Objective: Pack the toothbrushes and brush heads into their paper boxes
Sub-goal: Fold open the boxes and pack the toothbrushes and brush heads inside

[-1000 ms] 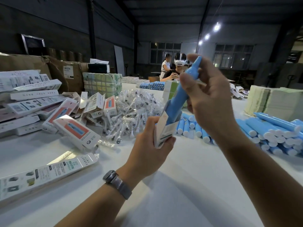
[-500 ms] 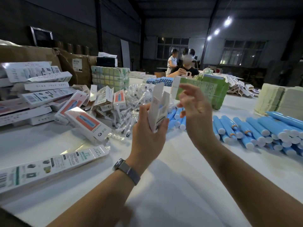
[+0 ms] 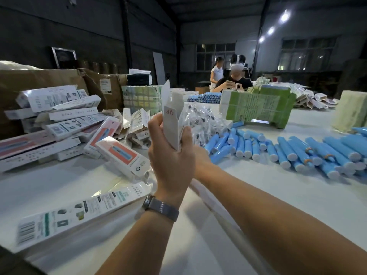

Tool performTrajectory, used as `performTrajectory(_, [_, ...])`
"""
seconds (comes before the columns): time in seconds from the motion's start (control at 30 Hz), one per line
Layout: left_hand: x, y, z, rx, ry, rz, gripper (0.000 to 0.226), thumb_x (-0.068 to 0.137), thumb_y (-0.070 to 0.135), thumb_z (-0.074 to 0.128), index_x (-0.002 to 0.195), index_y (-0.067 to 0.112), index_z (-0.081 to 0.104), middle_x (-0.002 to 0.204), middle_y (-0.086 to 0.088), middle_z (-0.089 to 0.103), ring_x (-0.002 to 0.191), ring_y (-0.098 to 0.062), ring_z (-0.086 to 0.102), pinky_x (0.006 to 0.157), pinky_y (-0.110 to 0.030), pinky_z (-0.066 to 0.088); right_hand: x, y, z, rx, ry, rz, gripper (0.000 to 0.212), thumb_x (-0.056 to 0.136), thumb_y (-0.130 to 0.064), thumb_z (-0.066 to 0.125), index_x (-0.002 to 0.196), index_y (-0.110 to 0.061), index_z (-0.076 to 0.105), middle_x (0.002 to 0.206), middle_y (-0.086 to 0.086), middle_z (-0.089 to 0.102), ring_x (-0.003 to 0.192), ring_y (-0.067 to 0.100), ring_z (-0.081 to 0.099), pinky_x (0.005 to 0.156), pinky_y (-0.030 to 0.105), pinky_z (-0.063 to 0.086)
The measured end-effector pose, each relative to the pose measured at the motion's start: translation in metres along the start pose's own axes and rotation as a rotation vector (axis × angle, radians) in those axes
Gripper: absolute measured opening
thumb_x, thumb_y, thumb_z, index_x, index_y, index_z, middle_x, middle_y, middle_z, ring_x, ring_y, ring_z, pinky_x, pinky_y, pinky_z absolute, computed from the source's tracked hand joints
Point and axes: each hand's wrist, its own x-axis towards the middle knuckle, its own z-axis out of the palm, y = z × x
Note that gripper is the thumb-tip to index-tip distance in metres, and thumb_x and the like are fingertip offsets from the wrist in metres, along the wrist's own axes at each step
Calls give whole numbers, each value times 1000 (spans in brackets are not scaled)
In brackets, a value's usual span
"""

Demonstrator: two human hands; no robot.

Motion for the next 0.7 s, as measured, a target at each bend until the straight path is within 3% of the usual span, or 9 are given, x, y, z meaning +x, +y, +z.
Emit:
performTrajectory(0.13, [-8,7,3,-115,-100,77,40,88,34,63,119,28,38,106,51,46,97,21,54,71,-37,63,-9,27,-18,175,167,125,24,100,-23,50,107,-7,66,102,8,59,89,29,60,69,34,41])
performTrajectory(0.2, [-15,10,5,-157,-157,119,40,87,35,63,116,26,37,107,47,48,94,19,56,66,-42,63,-20,40,-38,369,349,169,19,95,-18,60,92,-3,71,85,1,53,71,16,53,65,28,39])
performTrajectory(0.27, [-22,11,9,-154,-189,158,38,86,34,63,113,26,38,107,45,49,93,18,54,69,-37,60,-32,52,-70,611,508,227,12,92,-13,64,86,-5,71,73,-6,54,59,4,49,60,21,38])
performTrajectory(0.33, [-27,11,12,-144,-190,194,35,86,32,65,109,25,40,107,44,50,92,17,53,69,-21,54,-52,56,-108,961,653,246,6,92,-9,63,88,-10,67,67,-6,61,52,5,52,52,21,43])
performTrajectory(0.37, [-28,10,12,-146,-192,188,33,86,33,65,108,27,40,107,43,50,92,16,54,69,-20,54,-63,57,-126,1121,719,224,6,91,-6,63,91,-11,66,65,-7,62,51,6,52,49,22,43])
performTrajectory(0.43, [-29,9,13,-152,-194,136,35,86,37,65,108,37,39,106,42,51,92,13,56,69,-34,60,-83,54,-156,1313,786,114,20,85,-3,62,102,-14,62,68,-4,66,55,9,55,48,25,44])
performTrajectory(0.5, [-31,7,14,-155,-218,76,37,85,41,65,108,42,37,107,40,53,94,9,59,69,-44,61,-99,47,-174,1291,780,-30,36,83,-2,62,112,-23,56,75,2,70,59,14,58,47,27,45])
performTrajectory(0.6, [-36,4,16,-140,-257,42,35,83,43,65,105,41,38,105,30,58,91,-4,63,70,-46,59,-104,33,-176,1159,744,-147,44,86,4,63,115,-28,50,78,7,70,57,14,62,47,24,47])
performTrajectory(0.7, [-42,6,19,-125,-321,85,34,83,42,65,101,48,37,94,27,60,77,-5,63,63,-31,57,-101,27,-158,1062,681,-195,43,87,7,64,109,-26,49,73,0,64,57,13,64,49,23,49])
